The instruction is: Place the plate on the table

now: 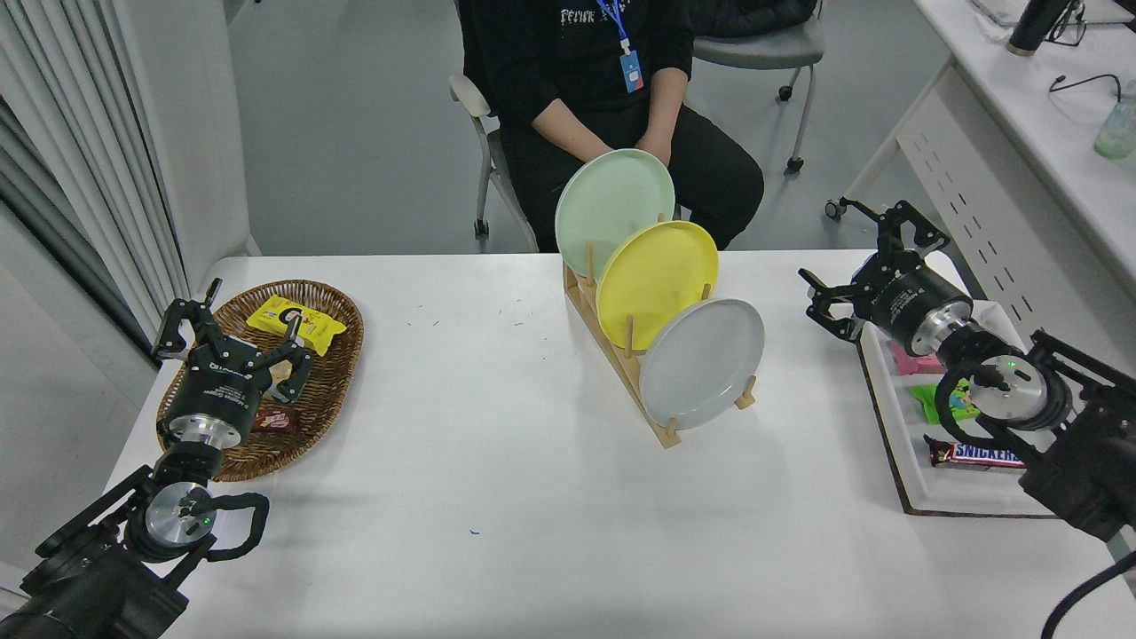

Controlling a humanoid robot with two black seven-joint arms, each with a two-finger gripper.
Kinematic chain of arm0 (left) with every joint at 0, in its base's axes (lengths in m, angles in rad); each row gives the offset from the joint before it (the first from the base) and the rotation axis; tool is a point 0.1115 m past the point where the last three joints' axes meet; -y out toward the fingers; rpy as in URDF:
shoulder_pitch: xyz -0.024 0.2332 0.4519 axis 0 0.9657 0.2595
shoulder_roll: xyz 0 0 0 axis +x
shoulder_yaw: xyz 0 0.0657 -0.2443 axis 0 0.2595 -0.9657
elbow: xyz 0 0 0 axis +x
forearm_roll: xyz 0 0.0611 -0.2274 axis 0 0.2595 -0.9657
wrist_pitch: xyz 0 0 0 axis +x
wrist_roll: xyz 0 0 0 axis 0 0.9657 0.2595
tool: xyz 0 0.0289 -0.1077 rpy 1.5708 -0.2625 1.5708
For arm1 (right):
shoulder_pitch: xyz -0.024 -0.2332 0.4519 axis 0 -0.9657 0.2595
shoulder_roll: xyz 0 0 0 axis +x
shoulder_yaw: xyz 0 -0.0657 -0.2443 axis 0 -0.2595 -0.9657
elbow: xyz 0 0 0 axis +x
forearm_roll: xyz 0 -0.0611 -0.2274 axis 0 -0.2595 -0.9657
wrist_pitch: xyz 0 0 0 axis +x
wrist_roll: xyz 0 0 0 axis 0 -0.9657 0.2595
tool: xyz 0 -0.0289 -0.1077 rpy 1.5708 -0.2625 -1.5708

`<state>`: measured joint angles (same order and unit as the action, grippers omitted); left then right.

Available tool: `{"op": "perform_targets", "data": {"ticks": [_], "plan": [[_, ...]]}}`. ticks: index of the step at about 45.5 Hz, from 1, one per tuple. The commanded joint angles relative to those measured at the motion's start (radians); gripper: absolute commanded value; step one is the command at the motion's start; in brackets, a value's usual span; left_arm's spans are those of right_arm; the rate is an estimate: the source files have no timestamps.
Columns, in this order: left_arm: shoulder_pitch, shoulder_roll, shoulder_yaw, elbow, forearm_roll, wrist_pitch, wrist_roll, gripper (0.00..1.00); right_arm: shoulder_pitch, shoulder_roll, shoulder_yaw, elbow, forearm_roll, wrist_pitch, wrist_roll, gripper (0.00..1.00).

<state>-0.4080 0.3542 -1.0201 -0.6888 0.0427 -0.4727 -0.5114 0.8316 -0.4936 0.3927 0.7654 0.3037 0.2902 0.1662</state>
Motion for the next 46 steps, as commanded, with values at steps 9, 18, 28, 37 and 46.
{"op": "perform_targets", "data": {"ticks": [9,18,28,37,46], "plan": [[0.0,0.0,0.0,0.0,0.0,0.0,0.001,0.98,-0.019,-0.085,-0.163,0.17,0.086,-0.002,0.0,1.0],[0.0,0.0,0.0,0.0,0.0,0.0,-0.001,0.98,-0.019,-0.072,-0.181,0.18,0.115,-0.019,-0.002,1.0],[0.0,0.0,0.0,0.0,0.0,0.0,0.001,0.98,-0.005,-0.048,-0.179,0.176,0.123,-0.086,-0.002,1.0],[0.0,0.0,0.0,0.0,0.0,0.0,0.001,0.98,-0.002,-0.002,-0.17,0.169,0.117,-0.123,-0.001,0.98],[0.0,0.0,0.0,0.0,0.0,0.0,0.001,0.98,0.004,0.047,-0.167,0.166,0.112,-0.172,-0.002,0.95]]}}
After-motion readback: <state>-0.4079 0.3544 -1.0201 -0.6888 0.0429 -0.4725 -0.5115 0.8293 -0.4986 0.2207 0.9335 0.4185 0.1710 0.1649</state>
